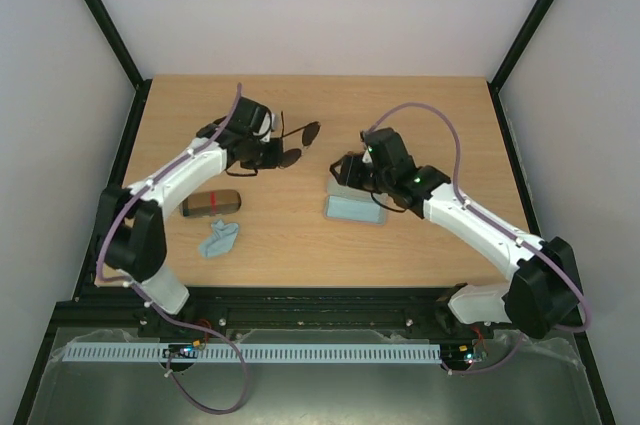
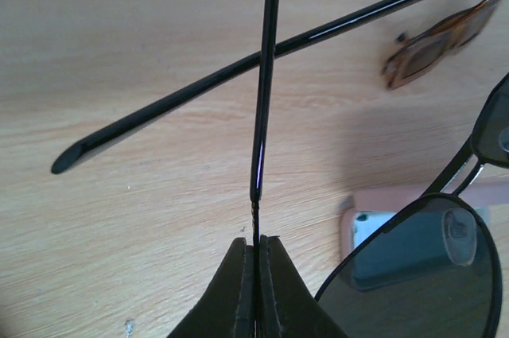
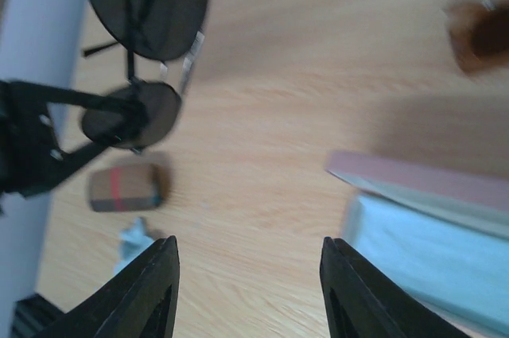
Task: Organize the sunglasses
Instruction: Fold the sunglasses.
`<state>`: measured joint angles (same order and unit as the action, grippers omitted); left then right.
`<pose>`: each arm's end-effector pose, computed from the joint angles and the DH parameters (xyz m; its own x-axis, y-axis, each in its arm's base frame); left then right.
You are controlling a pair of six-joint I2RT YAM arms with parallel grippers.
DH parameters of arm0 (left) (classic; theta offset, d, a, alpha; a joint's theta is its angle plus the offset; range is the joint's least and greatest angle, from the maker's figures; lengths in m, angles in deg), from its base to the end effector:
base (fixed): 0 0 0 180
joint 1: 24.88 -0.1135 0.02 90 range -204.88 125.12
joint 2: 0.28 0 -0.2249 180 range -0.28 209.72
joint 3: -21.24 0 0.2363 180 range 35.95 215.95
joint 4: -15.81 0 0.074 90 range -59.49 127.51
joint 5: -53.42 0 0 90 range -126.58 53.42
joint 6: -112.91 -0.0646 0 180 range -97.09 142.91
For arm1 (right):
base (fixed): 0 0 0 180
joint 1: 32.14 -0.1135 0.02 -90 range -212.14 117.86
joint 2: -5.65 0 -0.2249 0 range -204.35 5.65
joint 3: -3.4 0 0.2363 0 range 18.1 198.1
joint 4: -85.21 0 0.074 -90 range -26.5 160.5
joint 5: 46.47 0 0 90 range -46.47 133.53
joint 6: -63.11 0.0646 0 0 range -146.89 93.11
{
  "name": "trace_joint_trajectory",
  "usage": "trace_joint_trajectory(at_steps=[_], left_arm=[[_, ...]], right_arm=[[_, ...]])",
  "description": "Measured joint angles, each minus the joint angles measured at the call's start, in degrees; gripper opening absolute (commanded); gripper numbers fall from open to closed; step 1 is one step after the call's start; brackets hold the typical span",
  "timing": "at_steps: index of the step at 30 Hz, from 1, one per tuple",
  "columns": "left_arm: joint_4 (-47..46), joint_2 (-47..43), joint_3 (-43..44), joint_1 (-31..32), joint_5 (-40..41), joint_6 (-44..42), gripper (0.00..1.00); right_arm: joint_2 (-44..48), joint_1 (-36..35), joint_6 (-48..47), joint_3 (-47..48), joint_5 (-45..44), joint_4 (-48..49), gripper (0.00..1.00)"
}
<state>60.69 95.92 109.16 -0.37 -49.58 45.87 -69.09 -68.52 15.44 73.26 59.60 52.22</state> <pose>0.3217 -0.1627 0.1935 -0.8761 -0.0183 -0.4819 0.2011 0.8943 -0.3997 0.2339 0.1945 0.2268 -0.8677 0.1645 -0.4692 -0.2186 0.7213 0.6572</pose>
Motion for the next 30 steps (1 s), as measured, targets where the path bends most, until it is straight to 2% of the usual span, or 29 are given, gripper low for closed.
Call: trace_joint_trajectory(at_steps=[5, 14, 18, 24, 30], left_arm=[[-2.32, -7.23, -0.44, 2.12, 2.95, -1.46, 0.02], [-13.64, -18.53, -5.99, 8.24, 11.21, -8.83, 0.03], [-19.67, -22.18, -8.37, 9.46, 14.10, -13.94, 0.02], [-29.90, -29.20, -16.50, 10.99, 16.83, -23.26, 0.02], [-35.98, -32.02, -20.85, 12.24, 17.27, -32.30, 0.02]], right_arm=[[0.15, 0.00, -0.83, 6.78, 2.10, 1.92, 0.48], [5.86, 0.00, -1.88, 11.21, 4.96, 2.45, 0.49], [10.93, 0.00, -2.73, 13.05, 5.09, 0.63, 0.49], [18.40, 0.00, -4.44, 13.73, 4.33, -2.47, 0.46], [18.71, 0.00, -6.51, 15.10, 4.72, -2.58, 0.47]])
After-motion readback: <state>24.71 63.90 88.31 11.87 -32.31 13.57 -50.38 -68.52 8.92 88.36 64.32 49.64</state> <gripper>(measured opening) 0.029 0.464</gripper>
